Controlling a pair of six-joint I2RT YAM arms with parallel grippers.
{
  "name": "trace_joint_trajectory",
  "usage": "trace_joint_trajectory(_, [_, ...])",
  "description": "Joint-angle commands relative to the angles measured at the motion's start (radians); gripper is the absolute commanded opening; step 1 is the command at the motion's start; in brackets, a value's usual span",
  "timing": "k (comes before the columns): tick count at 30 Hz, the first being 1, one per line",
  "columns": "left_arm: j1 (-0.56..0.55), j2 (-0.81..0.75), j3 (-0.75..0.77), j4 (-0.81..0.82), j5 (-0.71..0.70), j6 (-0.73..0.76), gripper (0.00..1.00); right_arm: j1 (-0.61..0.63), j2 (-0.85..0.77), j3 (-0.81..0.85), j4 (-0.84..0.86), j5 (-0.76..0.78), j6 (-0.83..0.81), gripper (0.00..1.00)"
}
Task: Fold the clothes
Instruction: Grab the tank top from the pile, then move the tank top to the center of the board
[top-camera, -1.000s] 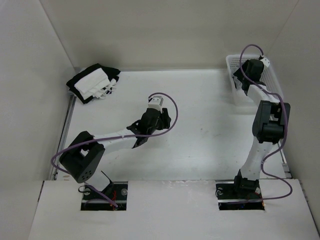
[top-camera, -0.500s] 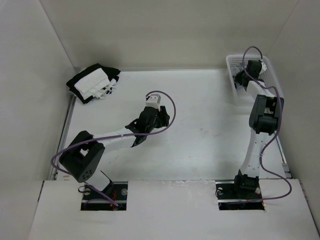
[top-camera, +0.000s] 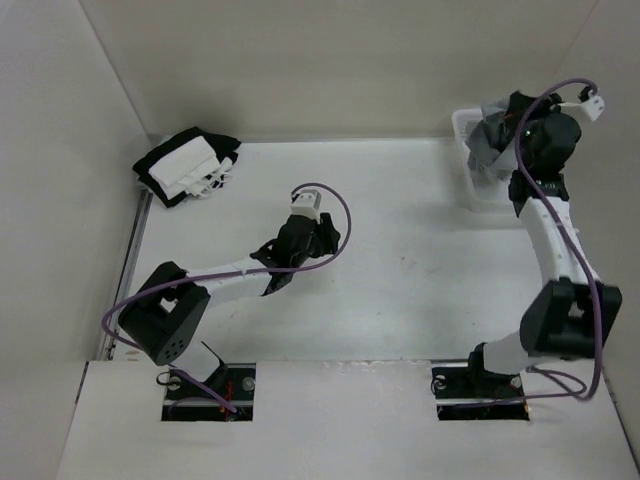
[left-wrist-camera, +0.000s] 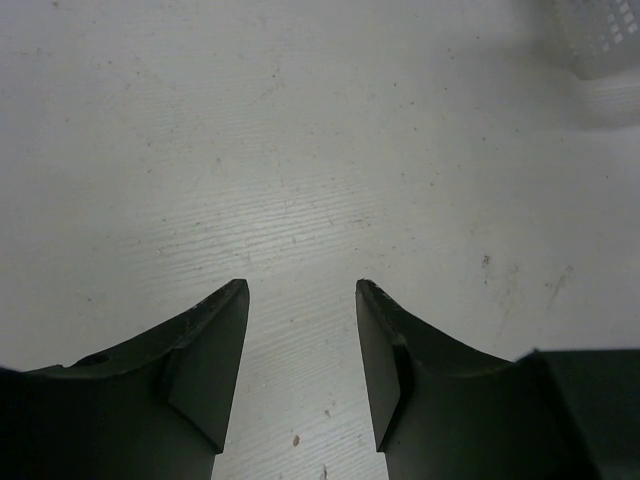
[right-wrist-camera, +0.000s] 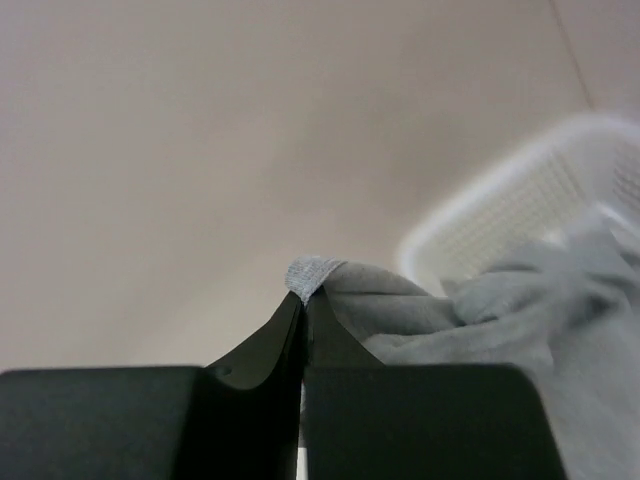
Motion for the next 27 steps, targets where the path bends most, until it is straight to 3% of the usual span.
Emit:
trace_joint_trajectory(1, [0.017, -0.074, -0.033, 0.056, -0.009, -0.020, 0.45, 0.108, -0.278, -0.035, 0.144, -0.031, -0.076, 0.00])
trace_joint_trajectory(7, [0.115, -0.223, -0.102, 0.049, -0.024, -0.092, 0.45, 0.419, -0.575, 0.054, 0.024, -0.067, -0.228, 0.00])
trace_joint_trajectory(13, [0.188, -0.402, -0.158, 0.023, -0.024, -0.156, 0.45, 0.749, -0.631, 0.131, -0.036, -0.051, -0.326, 0.01])
trace_joint_trajectory(16, [0.215, -0.470, -0.165, -0.016, -0.027, -0.159, 0.46, 0.849, -0.600, 0.131, -0.022, -0.064, -0.325, 0.01])
trace_joint_trajectory(20, [0.247, -0.510, -0.175, -0.057, -0.029, -0.161, 0.46, 0.886, -0.461, 0.085, 0.021, -0.048, -0.285, 0.01])
trace_joint_trajectory(22, [0.267, -0.525, -0.185, -0.091, -0.029, -0.170, 0.46, 0.876, -0.303, 0.051, 0.062, -0.071, -0.224, 0.01])
trace_joint_trajectory(25, [0.286, -0.539, -0.213, -0.128, -0.029, -0.169, 0.46, 0.836, 0.023, 0.152, 0.061, -0.094, -0.214, 0.02])
trace_joint_trajectory(27, [0.298, -0.548, -0.233, -0.183, -0.038, -0.166, 0.45, 0.779, 0.270, 0.334, 0.020, -0.101, -0.211, 0.04])
